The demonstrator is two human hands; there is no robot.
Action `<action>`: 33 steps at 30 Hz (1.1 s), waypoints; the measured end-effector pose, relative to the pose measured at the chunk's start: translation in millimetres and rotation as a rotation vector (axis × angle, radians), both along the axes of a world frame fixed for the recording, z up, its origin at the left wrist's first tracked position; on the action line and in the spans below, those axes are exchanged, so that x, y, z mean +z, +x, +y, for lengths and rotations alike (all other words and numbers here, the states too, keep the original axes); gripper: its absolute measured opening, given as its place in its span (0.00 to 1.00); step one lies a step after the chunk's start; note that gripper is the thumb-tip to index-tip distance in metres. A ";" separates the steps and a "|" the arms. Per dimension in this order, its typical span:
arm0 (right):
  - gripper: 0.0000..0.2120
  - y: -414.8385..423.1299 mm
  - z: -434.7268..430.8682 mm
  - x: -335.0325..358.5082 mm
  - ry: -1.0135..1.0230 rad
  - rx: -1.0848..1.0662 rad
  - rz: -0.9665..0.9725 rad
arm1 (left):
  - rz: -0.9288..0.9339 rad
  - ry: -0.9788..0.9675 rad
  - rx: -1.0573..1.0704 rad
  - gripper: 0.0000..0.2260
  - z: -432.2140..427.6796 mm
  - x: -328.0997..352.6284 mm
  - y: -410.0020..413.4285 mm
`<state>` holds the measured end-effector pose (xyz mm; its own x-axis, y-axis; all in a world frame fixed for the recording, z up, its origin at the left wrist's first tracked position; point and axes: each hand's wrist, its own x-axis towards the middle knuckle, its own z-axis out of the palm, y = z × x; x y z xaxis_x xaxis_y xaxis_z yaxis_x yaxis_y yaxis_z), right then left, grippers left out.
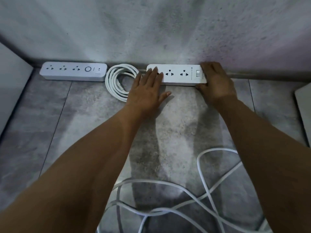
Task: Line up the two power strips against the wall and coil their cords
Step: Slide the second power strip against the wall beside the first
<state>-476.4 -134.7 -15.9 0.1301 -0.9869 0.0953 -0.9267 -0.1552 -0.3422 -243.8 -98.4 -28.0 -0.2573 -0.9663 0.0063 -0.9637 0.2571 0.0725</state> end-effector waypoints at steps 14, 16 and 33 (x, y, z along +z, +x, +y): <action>0.25 18.4 17.0 -26.3 -0.084 -0.111 0.205 | -0.152 0.047 0.090 0.36 8.2 -5.4 -18.5; 0.27 15.7 23.6 -25.7 -0.039 -0.087 0.239 | -0.154 0.061 0.093 0.35 7.3 -2.0 -18.9; 0.21 -44.2 151.9 21.6 -0.187 -0.193 0.143 | 0.033 0.148 0.037 0.32 94.7 50.1 -42.0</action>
<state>-520.6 17.3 5.7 -0.0330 -0.9618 0.2717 -0.9819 -0.0195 -0.1883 -285.8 -3.6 22.1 -0.2234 -0.9661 -0.1292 -0.9688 0.2054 0.1390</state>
